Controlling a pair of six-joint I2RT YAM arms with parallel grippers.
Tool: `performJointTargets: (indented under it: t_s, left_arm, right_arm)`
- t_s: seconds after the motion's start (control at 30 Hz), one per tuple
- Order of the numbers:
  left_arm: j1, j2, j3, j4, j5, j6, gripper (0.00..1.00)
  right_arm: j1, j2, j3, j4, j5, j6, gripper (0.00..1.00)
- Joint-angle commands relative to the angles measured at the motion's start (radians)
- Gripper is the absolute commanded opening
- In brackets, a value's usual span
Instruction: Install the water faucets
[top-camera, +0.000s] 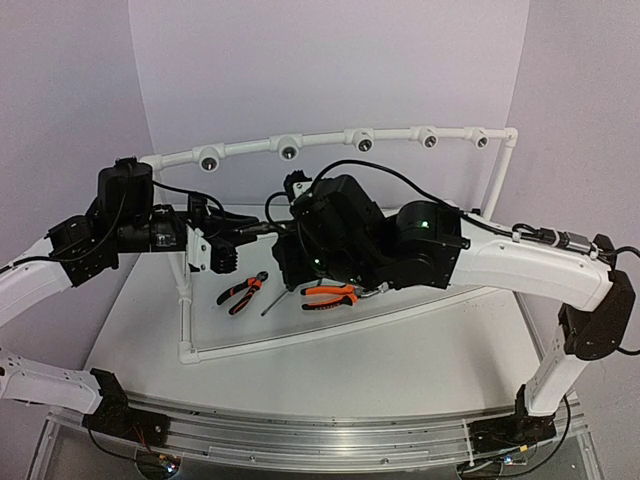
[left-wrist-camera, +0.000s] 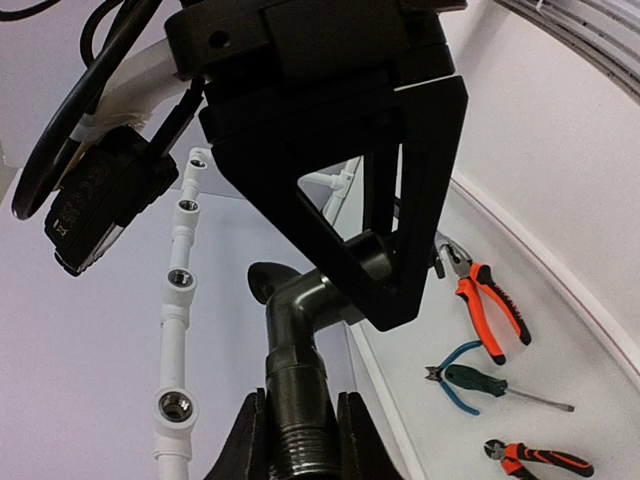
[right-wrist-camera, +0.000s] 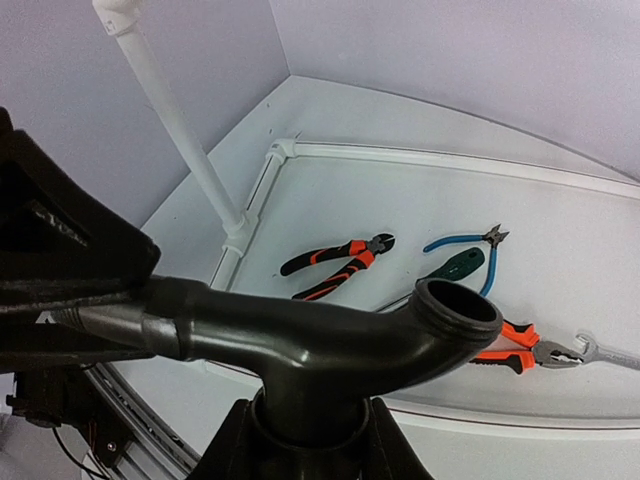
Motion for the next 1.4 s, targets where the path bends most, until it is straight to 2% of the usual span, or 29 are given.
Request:
performJointTargets:
  t_s: [0.0, 0.1, 0.17, 0.27, 0.3, 0.33, 0.4, 0.47, 0.57, 0.67, 0.83, 1.07, 1.13, 1.3, 1.37]
  left_arm:
    - [-0.006, -0.033, -0.002, 0.098, 0.015, 0.012, 0.01]
    - [-0.006, -0.050, -0.040, 0.150, 0.012, 0.019, 0.00]
    - [-0.006, -0.054, -0.052, 0.179, 0.015, 0.009, 0.00]
    - [-0.006, -0.054, -0.064, 0.234, 0.012, 0.002, 0.00]
    - [-0.006, -0.052, -0.064, 0.243, 0.009, 0.003, 0.00]
    - [-0.006, -0.051, -0.063, 0.248, 0.013, 0.005, 0.00]
    - [-0.006, -0.049, -0.060, 0.260, 0.041, 0.008, 0.00]
    - [-0.006, -0.051, -0.065, 0.283, 0.088, 0.013, 0.00]
    - [-0.006, -0.051, -0.082, 0.341, 0.157, 0.036, 0.00]
    - [-0.006, -0.039, -0.095, 0.400, 0.205, 0.066, 0.00]
    - [-0.006, -0.025, -0.090, 0.441, 0.243, 0.108, 0.00]
    - [-0.006, -0.026, -0.131, 0.521, 0.274, 0.221, 0.00]
    - [-0.006, -0.025, -0.137, 0.523, 0.284, 0.257, 0.00]
    - [-0.006, -0.017, -0.130, 0.534, 0.285, 0.271, 0.00]
    - [-0.006, -0.015, -0.126, 0.535, 0.280, 0.265, 0.00]
  right_arm:
    - [0.007, 0.017, 0.030, 0.046, 0.003, -0.035, 0.00]
    - [0.007, 0.013, 0.029, 0.046, 0.001, -0.050, 0.00]
    - [0.007, 0.005, 0.033, 0.046, -0.019, -0.072, 0.06]
    - [0.007, -0.049, 0.021, 0.046, -0.041, -0.132, 0.65]
    - [0.006, -0.083, 0.005, 0.046, -0.042, -0.159, 0.82]
    - [0.003, -0.123, -0.016, 0.046, -0.049, -0.186, 0.92]
    - [-0.019, -0.210, -0.068, 0.052, -0.129, -0.233, 0.98]
    - [-0.068, -0.280, -0.114, 0.061, -0.286, -0.249, 0.98]
    - [-0.173, -0.340, -0.173, 0.085, -0.599, -0.256, 0.98]
    - [-0.232, -0.338, -0.182, 0.107, -0.789, -0.264, 0.98]
    - [-0.236, -0.299, -0.126, 0.137, -0.893, -0.325, 0.98]
    - [-0.236, -0.240, -0.120, 0.202, -0.971, -0.284, 0.96]
    - [-0.236, -0.219, -0.115, 0.225, -0.999, -0.272, 0.90]
    - [-0.236, -0.183, -0.103, 0.271, -1.031, -0.260, 0.56]
    - [-0.236, -0.177, -0.108, 0.272, -1.030, -0.254, 0.45]
